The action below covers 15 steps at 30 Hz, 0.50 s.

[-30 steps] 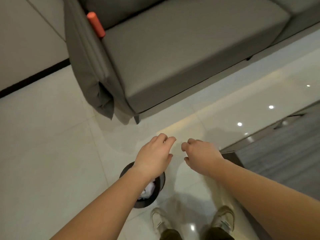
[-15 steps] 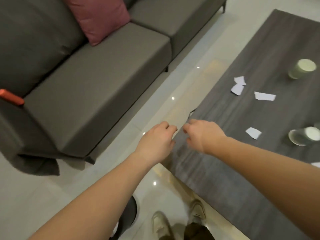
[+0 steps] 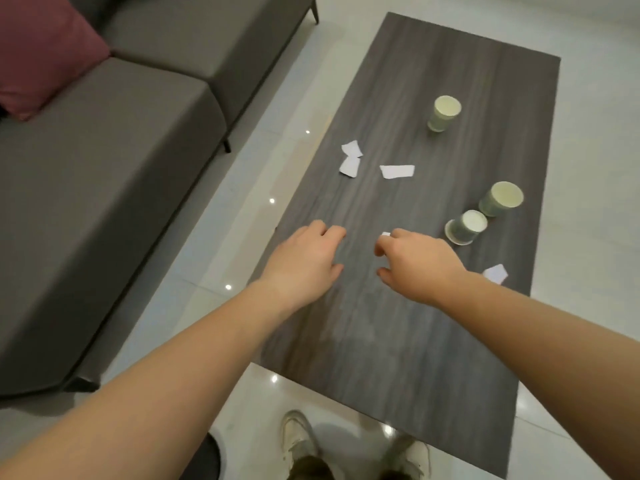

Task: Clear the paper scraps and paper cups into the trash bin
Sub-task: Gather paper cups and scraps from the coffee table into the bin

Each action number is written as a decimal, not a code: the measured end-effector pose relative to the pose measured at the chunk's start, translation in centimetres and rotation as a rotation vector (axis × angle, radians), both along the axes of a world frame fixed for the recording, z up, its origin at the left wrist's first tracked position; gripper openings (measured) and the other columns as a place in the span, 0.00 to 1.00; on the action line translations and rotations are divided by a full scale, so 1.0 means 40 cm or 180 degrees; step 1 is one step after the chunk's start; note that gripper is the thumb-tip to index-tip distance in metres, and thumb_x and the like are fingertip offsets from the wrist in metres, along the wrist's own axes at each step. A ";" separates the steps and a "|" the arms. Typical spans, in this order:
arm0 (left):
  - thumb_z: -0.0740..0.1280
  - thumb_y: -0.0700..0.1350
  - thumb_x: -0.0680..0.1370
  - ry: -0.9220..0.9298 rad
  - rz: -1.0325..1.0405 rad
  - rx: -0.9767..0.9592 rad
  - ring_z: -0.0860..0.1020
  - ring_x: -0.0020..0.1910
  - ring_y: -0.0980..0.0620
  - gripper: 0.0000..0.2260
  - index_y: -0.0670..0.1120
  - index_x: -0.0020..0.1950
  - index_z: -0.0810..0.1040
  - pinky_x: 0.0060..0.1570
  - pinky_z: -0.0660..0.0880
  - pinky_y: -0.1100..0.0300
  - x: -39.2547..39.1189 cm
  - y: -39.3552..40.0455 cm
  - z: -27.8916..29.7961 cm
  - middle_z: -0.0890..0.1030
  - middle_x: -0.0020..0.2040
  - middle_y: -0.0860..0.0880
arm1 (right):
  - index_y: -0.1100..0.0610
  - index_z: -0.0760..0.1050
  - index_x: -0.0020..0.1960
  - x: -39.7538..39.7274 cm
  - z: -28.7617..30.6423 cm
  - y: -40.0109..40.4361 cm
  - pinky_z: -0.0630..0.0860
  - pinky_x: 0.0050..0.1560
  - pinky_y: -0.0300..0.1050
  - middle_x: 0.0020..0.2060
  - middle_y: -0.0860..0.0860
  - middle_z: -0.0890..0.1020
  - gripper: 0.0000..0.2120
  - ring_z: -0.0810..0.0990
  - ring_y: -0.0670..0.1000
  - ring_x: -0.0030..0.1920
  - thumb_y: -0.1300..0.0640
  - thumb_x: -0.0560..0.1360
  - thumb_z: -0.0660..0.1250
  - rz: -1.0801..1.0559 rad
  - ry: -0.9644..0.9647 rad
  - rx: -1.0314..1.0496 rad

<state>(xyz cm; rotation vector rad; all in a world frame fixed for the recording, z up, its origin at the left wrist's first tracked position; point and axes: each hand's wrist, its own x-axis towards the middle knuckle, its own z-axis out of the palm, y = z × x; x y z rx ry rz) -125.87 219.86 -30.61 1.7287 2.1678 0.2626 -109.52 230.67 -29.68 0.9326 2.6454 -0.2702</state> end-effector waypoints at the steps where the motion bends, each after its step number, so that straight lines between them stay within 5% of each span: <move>1: 0.67 0.51 0.76 -0.0028 -0.0020 -0.0017 0.73 0.59 0.44 0.22 0.49 0.67 0.68 0.53 0.75 0.46 0.018 0.015 -0.006 0.72 0.59 0.47 | 0.50 0.72 0.60 0.029 -0.004 0.015 0.71 0.42 0.48 0.55 0.51 0.76 0.14 0.78 0.56 0.54 0.48 0.76 0.63 -0.0040 -0.0016 0.0020; 15: 0.69 0.51 0.74 -0.0056 0.0238 -0.0332 0.70 0.58 0.45 0.25 0.50 0.67 0.65 0.51 0.76 0.45 0.360 0.360 -0.100 0.68 0.61 0.48 | 0.50 0.69 0.64 0.468 -0.128 0.367 0.76 0.46 0.51 0.60 0.51 0.72 0.20 0.73 0.55 0.59 0.44 0.75 0.64 -0.0393 -0.0225 -0.0262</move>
